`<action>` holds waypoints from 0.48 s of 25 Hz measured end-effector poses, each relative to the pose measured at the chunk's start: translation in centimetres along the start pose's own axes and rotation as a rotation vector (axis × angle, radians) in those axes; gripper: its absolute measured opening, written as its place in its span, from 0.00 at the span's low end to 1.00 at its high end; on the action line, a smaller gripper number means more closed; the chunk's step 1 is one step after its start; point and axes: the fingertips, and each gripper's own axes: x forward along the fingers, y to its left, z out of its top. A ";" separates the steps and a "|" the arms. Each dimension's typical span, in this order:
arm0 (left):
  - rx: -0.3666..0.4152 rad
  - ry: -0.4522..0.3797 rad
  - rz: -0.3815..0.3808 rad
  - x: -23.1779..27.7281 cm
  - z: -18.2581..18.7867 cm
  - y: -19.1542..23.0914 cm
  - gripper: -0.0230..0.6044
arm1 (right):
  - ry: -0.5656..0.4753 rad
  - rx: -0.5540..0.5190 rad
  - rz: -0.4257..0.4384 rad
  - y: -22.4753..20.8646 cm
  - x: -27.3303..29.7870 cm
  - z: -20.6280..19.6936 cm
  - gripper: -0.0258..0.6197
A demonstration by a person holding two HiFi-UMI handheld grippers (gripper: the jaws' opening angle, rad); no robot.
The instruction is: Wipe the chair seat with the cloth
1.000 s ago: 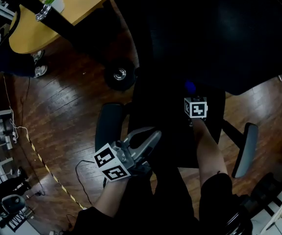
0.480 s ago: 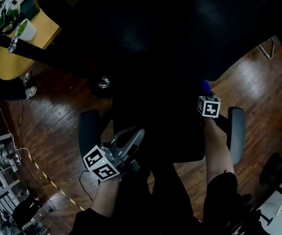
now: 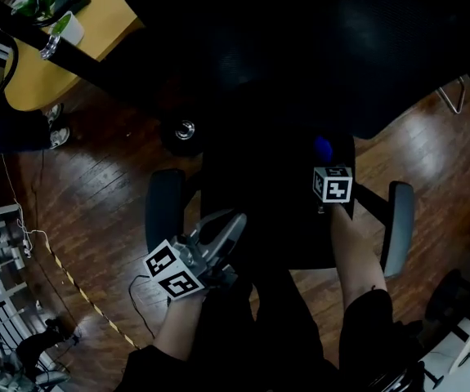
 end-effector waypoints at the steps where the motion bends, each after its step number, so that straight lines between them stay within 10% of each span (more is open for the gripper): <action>1: 0.005 -0.010 0.004 -0.3 0.3 -0.3 0.02 | -0.008 0.002 0.055 2.9 0.6 0.6 0.10; 8: 0.018 -0.091 0.029 -2.9 2.0 -0.8 0.02 | 0.025 -0.084 0.453 23.6 3.8 3.0 0.10; 12: 0.012 -0.142 0.046 -4.4 3.7 -0.5 0.02 | 0.083 -0.153 0.523 30.4 4.5 1.6 0.10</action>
